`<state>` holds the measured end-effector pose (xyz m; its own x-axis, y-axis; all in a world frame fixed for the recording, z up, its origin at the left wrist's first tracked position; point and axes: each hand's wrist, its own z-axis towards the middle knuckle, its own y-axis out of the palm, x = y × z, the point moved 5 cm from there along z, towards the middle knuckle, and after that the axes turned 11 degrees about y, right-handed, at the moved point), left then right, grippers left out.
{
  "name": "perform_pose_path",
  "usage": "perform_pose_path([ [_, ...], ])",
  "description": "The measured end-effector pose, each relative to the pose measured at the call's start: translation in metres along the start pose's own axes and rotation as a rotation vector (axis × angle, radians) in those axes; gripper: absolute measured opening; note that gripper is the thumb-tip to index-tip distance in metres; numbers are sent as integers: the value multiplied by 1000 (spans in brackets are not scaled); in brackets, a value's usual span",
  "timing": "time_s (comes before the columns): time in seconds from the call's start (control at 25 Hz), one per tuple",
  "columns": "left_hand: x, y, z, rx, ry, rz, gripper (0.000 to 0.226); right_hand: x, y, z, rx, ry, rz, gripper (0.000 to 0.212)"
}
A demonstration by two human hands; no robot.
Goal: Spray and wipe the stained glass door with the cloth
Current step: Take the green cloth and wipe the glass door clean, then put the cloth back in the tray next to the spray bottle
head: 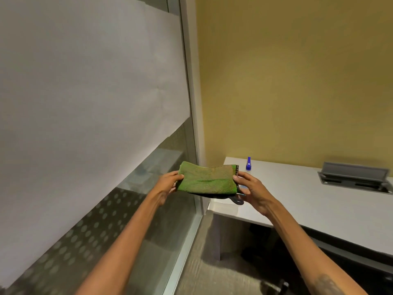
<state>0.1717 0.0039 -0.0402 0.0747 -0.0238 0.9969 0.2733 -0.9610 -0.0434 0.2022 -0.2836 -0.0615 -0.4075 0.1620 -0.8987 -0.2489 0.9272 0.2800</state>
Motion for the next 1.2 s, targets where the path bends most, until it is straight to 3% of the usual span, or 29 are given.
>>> perform_pose_path([
  [0.4,-52,87,164,22,-99,45,14,-22,-105,155,163,183,-50,18],
  [0.52,-74,107,197,13,-128,64,21,-23,-130,195,183,239,-101,25],
  [0.84,-151,128,246,30,-201,221,33,20,-160,274,286,365,-232,12],
  [1.2,-198,159,282,-115,-245,561,8,77,-165,329,571,476,-540,12],
])
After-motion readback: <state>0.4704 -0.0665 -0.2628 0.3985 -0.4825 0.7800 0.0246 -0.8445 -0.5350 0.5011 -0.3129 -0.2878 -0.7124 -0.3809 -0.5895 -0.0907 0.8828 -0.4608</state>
